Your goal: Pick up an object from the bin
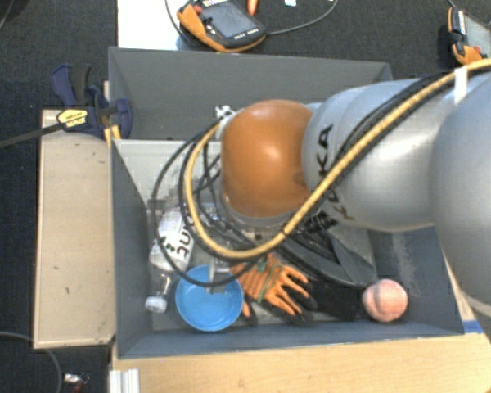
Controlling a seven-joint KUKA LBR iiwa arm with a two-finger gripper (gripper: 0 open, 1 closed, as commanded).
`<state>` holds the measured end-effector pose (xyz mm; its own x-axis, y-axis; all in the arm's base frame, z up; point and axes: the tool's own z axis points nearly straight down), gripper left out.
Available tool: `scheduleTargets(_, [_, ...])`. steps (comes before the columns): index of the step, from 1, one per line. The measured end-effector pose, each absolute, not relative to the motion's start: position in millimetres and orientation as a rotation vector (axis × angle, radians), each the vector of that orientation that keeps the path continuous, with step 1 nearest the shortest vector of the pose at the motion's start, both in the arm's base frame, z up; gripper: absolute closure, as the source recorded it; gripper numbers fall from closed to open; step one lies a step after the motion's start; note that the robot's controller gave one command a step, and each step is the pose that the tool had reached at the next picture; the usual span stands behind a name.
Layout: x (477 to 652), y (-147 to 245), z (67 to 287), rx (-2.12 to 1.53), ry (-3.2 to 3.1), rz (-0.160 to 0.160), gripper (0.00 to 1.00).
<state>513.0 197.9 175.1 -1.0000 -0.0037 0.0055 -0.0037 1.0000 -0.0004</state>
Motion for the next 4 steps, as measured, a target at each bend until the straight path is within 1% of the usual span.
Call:
scheduleTargets(1, [515.2,197,179,-0.005,-3.143,-0.002,0.0])
scheduleTargets(2, [480.7,174,71,0.143,-3.148,-0.005,0.0])
scheduleTargets(3, [478.4,183,71,0.125,-3.158,-0.01,0.0])
scheduleTargets(4, [481.1,177,72,0.134,-3.155,-0.009,0.0])
